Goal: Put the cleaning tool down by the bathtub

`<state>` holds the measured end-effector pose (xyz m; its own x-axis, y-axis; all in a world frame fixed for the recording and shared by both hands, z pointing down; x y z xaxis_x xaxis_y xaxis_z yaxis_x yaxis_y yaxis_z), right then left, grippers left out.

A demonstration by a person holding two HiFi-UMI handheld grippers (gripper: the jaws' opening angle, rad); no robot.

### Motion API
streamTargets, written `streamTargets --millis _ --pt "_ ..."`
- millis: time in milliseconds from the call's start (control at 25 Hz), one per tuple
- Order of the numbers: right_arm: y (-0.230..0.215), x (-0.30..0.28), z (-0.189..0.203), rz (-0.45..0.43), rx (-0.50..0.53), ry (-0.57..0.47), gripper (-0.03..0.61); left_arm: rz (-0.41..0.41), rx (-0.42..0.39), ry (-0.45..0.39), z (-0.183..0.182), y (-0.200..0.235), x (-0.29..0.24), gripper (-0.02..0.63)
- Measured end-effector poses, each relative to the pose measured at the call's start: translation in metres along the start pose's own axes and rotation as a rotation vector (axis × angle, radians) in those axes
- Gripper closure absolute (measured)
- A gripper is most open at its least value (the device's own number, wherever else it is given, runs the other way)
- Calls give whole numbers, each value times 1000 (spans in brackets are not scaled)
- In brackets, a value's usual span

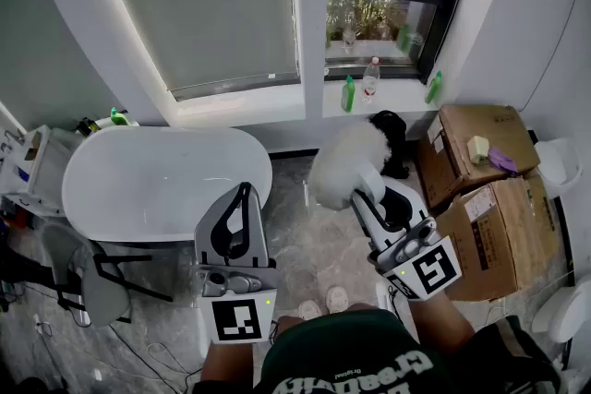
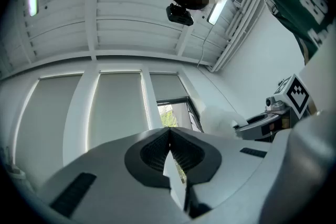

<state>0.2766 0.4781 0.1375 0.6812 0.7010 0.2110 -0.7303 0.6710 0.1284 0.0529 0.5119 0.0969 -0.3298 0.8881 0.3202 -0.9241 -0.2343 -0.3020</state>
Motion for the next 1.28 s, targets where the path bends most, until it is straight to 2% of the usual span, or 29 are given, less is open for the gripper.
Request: streamTargets --millis 800,1280 --pt "-12 0 3 -38 -33 -14 486 15 -1 24 0 -11 -12 607" --pt "-39 14 12 -49 -51 -19 486 22 -27 66 5 -36 -28 607"
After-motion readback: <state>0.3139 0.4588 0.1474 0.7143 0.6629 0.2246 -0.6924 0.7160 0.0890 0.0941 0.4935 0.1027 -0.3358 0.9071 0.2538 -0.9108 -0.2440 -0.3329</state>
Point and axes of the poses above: the fingertips, and each gripper's own axes: x backward along the fingers, y to its left, z out of its underside, the point moved 8 cm from there along x, backward along the fingers
